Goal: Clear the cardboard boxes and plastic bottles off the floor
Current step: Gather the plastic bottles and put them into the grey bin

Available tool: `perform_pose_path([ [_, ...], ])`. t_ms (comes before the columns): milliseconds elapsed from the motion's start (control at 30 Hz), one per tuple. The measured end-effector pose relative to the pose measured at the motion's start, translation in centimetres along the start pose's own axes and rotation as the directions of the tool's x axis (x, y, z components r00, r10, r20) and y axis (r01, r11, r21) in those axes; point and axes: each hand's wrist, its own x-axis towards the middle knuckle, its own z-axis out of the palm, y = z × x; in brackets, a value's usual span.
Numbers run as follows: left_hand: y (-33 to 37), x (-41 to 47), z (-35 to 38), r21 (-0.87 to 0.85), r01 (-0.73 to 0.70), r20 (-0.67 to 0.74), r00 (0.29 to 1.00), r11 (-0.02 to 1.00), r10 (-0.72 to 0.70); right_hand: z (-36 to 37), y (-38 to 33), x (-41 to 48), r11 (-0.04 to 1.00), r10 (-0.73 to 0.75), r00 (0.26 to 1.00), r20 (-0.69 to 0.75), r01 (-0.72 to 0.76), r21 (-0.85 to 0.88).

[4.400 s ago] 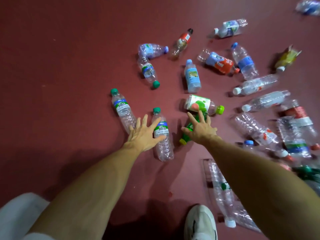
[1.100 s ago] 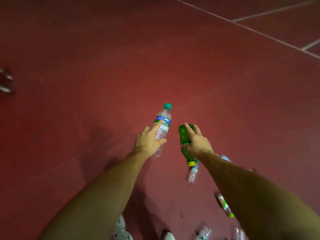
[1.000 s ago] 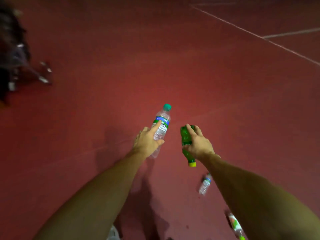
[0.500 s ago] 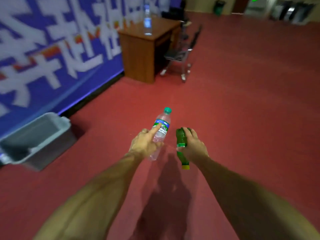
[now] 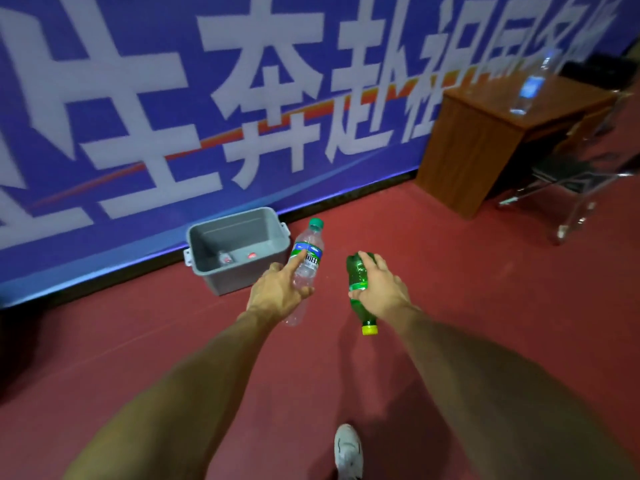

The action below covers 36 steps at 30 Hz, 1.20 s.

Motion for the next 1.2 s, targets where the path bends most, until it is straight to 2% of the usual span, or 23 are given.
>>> perform_pose_path([
  [233,-4.9,8.8,-6.7,0.007,0.187,-0.128,0.974,0.982,-0.185,-3.0,-9.0,13.7,0.972,-0.214,0.974,0.072,0.219,-0.079],
  [433,-10.0,15.3,-11.3,-0.09,0.275,-0.156,0.946,0.957,-0.286,-2.6,-18.3,22.4,0.917,-0.363,0.918,0.16,0.383,-0.115],
  [533,-14.2,19.1,-12.9,-0.078,0.309,-0.154,0.936,0.948,-0.317,-1.3,-23.0,26.6,0.89,-0.423,0.887,0.183,0.445,-0.101],
  [733,-21.4,27.2,-15.8,-0.025,0.257,-0.101,0.961,0.966,-0.258,1.2,-29.5,34.3,0.898,-0.401,0.9,0.171,0.423,-0.123],
  [933,-25.5,33.9,-17.9,-0.023,0.285,-0.101,0.953,0.958,-0.286,1.3,-34.1,40.8,0.912,-0.369,0.915,0.165,0.391,-0.125],
  [1200,-29.9,43.6,-17.7,-0.103,0.408,-0.128,0.899,0.907,-0.419,4.8,-36.5,51.8,0.909,-0.35,0.901,0.257,0.393,-0.137],
])
